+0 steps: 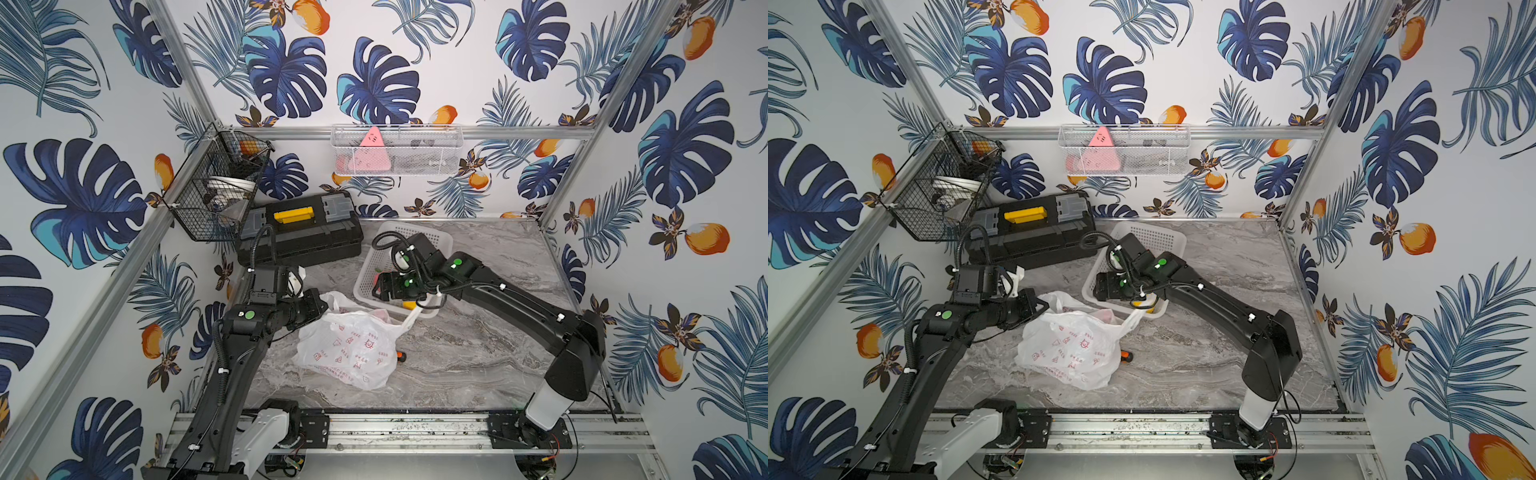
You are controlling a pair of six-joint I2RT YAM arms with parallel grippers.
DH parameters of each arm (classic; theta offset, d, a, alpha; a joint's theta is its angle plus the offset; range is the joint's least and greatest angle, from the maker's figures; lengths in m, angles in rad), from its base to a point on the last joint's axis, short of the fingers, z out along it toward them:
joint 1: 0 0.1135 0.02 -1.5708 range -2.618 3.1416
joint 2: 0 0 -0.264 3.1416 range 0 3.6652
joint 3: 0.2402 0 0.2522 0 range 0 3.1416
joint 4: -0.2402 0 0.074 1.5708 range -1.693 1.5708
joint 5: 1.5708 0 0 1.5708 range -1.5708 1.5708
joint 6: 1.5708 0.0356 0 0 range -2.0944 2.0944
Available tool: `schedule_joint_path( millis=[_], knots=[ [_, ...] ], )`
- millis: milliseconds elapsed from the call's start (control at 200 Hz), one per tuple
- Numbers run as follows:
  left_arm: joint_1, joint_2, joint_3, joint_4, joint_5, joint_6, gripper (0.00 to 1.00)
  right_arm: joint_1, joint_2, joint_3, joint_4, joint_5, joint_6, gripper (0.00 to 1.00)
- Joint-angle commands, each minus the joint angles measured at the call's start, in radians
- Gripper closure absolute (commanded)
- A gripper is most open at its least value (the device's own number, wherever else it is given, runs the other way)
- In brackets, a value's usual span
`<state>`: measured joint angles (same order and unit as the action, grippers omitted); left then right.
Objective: Place the peach into a plastic bag & tie a knot
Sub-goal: Place the peach in the plastic bag, then pick up the peach from the basket.
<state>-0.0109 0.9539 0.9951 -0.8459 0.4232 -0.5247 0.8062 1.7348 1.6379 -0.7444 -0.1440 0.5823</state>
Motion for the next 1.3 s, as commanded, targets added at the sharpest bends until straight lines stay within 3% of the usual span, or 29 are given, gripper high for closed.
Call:
schedule_joint_path(
  millis=[0,250,776,871,1101,1291],
  knots=[
    [0.002,-0.003,-0.003,0.044,0.041,-0.01,1.0,-0.064,0.036,0.022,-0.113,0.14,-0.041,0.16],
    [0.0,-0.007,-0.031,0.068,0.072,-0.004,1.0,-0.149,0.097,-0.012,-0.102,0.196,-0.029,0.15],
    [0.0,0.0,-0.032,0.085,0.071,-0.01,1.0,-0.144,0.385,0.009,-0.129,0.259,0.01,0.15],
    [0.0,-0.001,-0.029,0.078,0.065,-0.005,1.0,-0.143,0.405,0.013,-0.112,0.287,0.013,0.2],
    [0.0,0.0,-0.019,0.059,0.051,0.008,1.0,-0.141,0.236,-0.013,-0.046,0.289,-0.025,0.48],
    [0.0,0.012,-0.006,0.052,0.041,0.02,1.0,-0.052,0.024,-0.013,-0.03,0.118,-0.072,0.5]
  ],
)
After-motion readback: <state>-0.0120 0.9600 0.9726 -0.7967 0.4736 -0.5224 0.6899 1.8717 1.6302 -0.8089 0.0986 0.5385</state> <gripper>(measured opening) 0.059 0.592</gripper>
